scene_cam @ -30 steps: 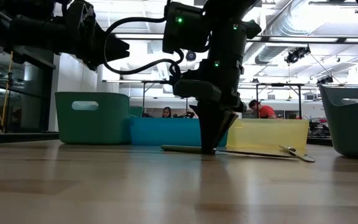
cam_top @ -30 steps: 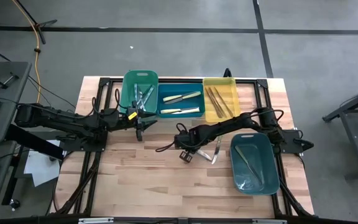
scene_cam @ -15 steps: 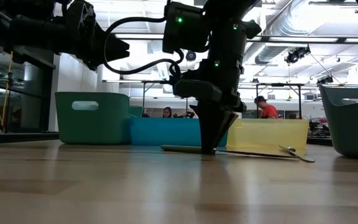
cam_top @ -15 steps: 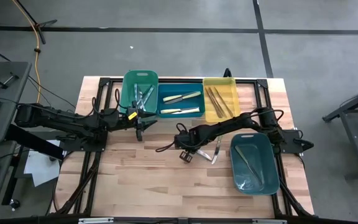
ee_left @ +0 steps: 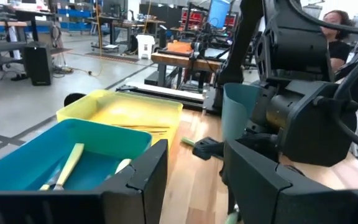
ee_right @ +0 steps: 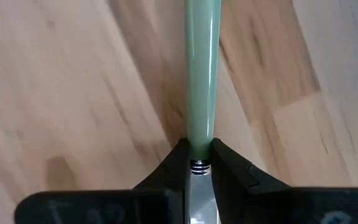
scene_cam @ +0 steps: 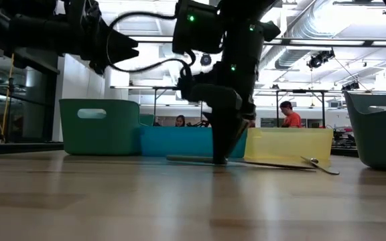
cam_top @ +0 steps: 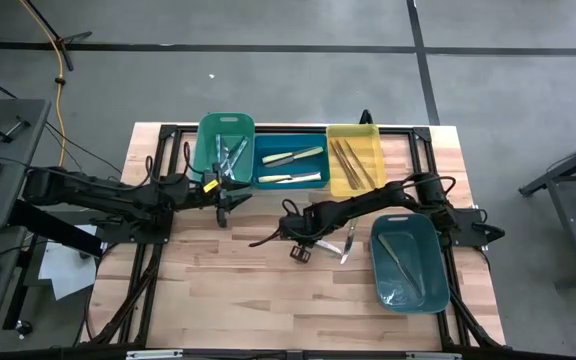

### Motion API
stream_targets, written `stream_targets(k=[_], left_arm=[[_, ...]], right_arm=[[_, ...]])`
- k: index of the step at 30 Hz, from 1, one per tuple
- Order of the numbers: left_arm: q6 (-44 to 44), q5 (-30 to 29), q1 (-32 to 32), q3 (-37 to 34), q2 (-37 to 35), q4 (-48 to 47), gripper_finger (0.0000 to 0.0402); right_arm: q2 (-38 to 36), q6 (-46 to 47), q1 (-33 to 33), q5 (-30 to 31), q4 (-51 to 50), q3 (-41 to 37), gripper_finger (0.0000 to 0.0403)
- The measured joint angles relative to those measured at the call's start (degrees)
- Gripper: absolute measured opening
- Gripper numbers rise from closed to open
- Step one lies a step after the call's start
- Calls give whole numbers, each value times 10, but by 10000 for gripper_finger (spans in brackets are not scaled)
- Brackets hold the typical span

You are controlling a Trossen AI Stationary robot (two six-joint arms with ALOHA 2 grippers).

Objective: Sort silverware by color (type)
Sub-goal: Put the green knife into the green bin

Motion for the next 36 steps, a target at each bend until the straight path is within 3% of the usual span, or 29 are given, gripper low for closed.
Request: stream_targets(k=[7,22,32,36], left_arm=[[-5,22,0,0,-48,-11,152],[-19,41,0,0,-246,-168,152],[-29,35,0,0,-257,-180,152],[-29,21,0,0,-256,-179,152]], right_arm=[[-37,-26,2,4,41,2,35],[-99,-85,-4,68,94,1,2],[-99,-85,-17,46,108,2,10],[-99,-87,-24,6,136,2,13]])
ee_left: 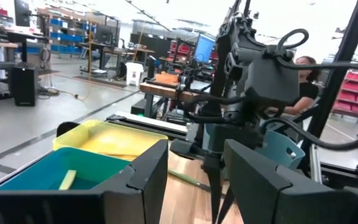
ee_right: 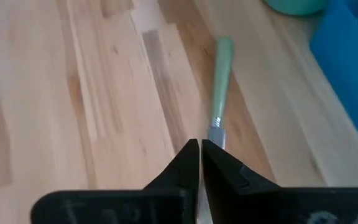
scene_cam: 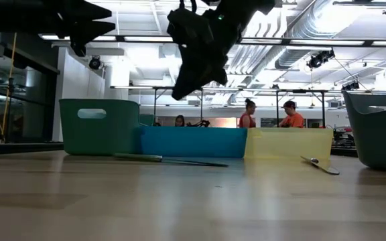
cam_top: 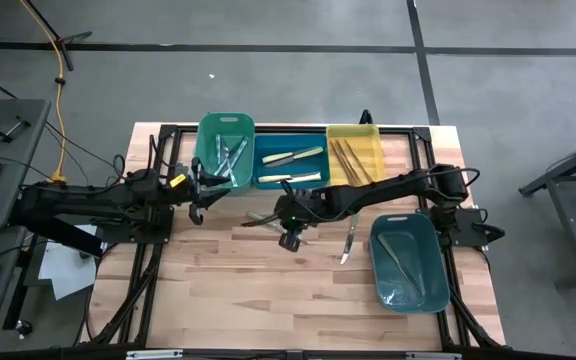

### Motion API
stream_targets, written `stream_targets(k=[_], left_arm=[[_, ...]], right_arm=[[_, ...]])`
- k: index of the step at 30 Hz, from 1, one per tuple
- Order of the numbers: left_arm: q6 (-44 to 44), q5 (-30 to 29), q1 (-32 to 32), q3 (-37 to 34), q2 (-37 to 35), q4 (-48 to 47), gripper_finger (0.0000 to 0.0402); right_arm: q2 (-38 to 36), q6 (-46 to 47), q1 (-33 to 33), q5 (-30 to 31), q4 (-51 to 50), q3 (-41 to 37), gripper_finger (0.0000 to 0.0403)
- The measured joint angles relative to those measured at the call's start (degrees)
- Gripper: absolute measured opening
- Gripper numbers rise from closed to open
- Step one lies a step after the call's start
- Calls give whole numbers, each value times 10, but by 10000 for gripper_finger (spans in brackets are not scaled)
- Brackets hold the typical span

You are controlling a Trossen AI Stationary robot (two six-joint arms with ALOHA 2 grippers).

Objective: Sort silverware by color (type)
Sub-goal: Put the green knife into the green bin

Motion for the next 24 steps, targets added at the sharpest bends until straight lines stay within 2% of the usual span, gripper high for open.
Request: stream_targets(k=[5,8,14,19,24], left_arm=[[-5,-6,0,0,2,-1,152],[-5,-6,0,0,5,-1,152],[-5,-6,0,0,11,-1,152],[-5,-7,0,0,13,-1,152],[-5,-7,0,0,13,-1,152]], right_arm=[[18,-7,-13,-19,55,1,33],[48,-15,-16,-25,86,5,70],[113,-55,-15,-27,84,47,138],[147,-58,-21,42,58,73,151],[169,-43,-24,52,56,73,151]])
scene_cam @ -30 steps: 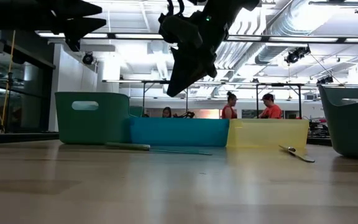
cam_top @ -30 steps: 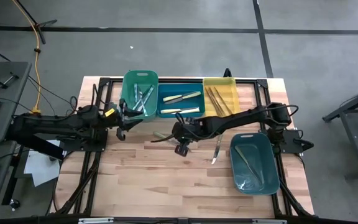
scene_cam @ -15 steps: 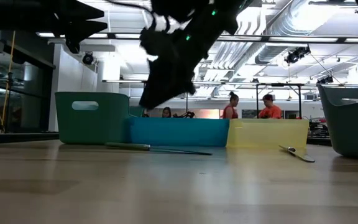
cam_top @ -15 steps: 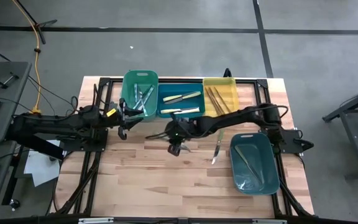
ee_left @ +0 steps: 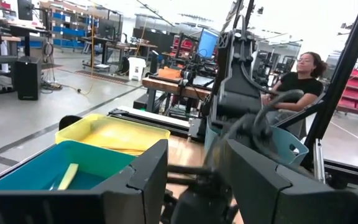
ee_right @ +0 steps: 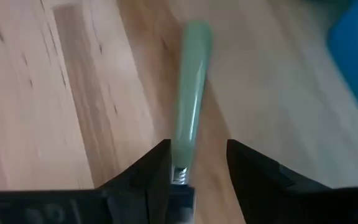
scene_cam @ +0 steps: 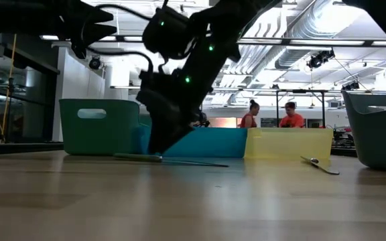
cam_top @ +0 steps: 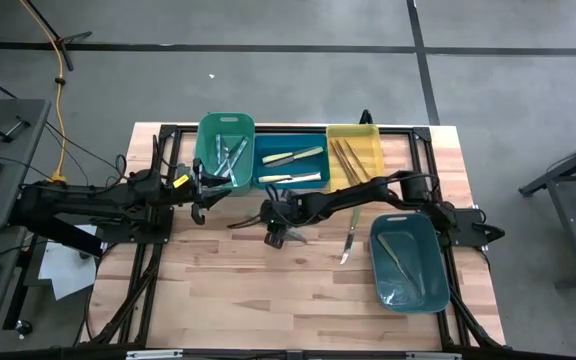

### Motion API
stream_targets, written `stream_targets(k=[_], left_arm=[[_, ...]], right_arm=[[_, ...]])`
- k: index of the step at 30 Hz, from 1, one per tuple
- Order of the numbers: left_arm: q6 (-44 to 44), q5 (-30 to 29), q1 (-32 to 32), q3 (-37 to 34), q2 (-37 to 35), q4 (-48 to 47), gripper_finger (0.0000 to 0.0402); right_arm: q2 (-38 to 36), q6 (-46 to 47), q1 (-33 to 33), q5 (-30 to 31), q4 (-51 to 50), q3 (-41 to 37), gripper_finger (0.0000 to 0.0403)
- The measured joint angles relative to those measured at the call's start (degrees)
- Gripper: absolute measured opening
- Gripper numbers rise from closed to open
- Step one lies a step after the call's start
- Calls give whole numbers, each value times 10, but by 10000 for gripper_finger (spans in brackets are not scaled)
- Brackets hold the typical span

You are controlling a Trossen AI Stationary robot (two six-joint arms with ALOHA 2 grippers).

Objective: Sort silverware by color (type)
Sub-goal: Put the green knife into the green bin

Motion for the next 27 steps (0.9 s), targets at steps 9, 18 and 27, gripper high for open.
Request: stream_targets(k=[9,18,27], left_arm=[[0,0,0,0,0,0,152],[0,0,0,0,0,0,152],[0,0,0,0,0,0,152]], right_arm=[[18,6,14,-2,4,-3,151],[17,39,15,-5,-33,-3,136],[17,37,15,-21,-55,-3,58]])
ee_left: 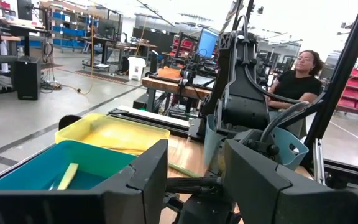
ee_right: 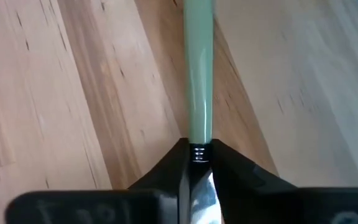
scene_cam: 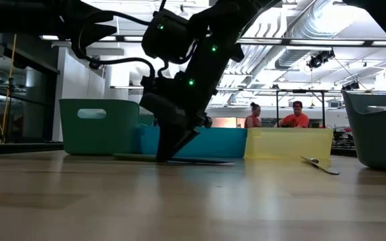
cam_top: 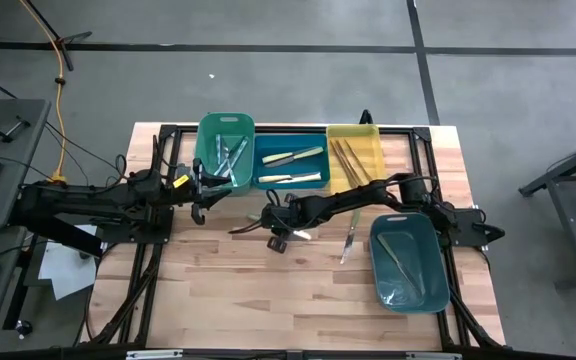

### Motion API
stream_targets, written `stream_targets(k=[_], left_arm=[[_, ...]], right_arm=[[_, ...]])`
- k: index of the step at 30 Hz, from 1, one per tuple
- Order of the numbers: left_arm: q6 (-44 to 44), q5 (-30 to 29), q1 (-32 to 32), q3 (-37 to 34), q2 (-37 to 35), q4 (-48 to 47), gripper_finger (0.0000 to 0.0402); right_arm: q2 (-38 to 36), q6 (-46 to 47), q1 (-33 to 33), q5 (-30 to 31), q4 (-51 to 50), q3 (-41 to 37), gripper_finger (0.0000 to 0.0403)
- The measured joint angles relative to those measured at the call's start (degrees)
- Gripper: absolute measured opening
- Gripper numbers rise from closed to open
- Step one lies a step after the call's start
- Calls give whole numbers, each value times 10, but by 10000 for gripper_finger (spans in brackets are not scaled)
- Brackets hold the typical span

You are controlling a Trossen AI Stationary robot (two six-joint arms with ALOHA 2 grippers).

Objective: Sort silverware by color (type)
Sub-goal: Put the green knife into the green bin

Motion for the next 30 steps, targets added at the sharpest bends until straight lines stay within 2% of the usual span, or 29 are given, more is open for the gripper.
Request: stream_targets(k=[5,30], left_arm=[[0,0,0,0,0,0,152],[0,0,0,0,0,-1,152]], right_arm=[[1,-8,0,-3,-1,-1,32],[1,-23,1,-14,-7,-2,31]])
